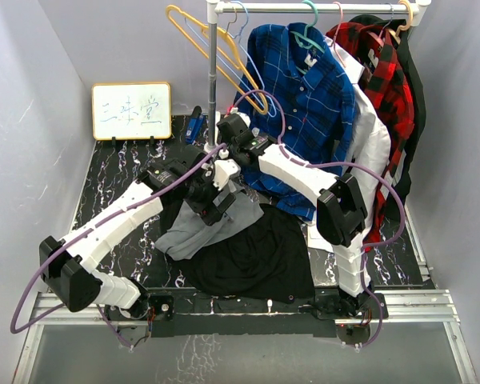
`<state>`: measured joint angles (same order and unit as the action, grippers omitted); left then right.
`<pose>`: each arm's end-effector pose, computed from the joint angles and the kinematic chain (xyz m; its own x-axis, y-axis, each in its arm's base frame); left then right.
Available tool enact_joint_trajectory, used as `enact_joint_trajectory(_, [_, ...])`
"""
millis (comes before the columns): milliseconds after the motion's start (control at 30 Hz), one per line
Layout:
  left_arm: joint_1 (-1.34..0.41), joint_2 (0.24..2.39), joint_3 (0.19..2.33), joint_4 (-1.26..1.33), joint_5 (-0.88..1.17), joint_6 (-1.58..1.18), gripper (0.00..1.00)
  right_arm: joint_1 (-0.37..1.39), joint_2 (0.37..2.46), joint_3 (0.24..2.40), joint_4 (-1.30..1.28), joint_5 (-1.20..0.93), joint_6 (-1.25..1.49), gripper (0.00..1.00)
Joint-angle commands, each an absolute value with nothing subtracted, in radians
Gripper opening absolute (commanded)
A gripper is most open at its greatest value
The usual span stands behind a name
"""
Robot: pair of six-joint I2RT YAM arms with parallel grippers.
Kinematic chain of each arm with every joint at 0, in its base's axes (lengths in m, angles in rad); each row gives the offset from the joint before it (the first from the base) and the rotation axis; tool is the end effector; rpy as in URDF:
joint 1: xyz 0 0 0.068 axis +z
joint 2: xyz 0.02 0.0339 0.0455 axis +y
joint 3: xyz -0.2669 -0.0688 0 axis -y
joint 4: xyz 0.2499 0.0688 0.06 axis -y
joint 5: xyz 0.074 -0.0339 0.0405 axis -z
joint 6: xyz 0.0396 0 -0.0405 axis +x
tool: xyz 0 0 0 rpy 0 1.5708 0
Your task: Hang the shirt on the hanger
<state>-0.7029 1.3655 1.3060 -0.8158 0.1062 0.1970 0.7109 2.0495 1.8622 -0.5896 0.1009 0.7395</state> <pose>0.2195 -0.1915 0.3328 -0.4385 0.6266 -0.6443 0.7958 0.6038 0.0456 0.3667 0.3105 0.2833 -0.7933 0.2017 -0.5744 -0.0814 0.8999 0.4284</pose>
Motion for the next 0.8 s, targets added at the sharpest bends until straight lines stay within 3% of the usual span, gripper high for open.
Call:
enact_joint_trajectory(0, [-0.732,1.363,1.251,-0.797,0.168,0.189,0.88,0.702,1.979,1.847,-0.515,0.089,0.754,0.0])
enact_joint_trajectory(133, [-0.756,1.384,1.173,-0.738,0.101,0.204,0.73,0.698,1.965,1.823,-0.507,0.086,0.755,0.0])
enact_joint_trajectory(200, [-0.758,1.378,1.145,-0.708,0.068,0.213,0.59,0.695,1.952,1.803,-0.501,0.087,0.753,0.0])
enact_joint_trajectory(267, [-0.758,1.373,1.128,-0.694,0.028,0.22,0.38,0.688,1.937,1.772,-0.489,0.083,0.753,0.0])
enact_joint_trajectory(333, [-0.758,1.373,1.122,-0.686,-0.031,0.223,0.05,0.681,1.92,1.742,-0.478,0.079,0.754,0.0])
enact_joint_trajectory(367, [-0.758,1.346,1.123,-0.688,-0.057,0.224,0.0,0.678,1.911,1.73,-0.474,0.079,0.755,0.0])
enact_joint_trajectory(767, [-0.612,1.152,1.309,-0.802,-0.158,0.384,0.0,0.677,1.796,1.627,-0.456,-0.029,0.753,0.0])
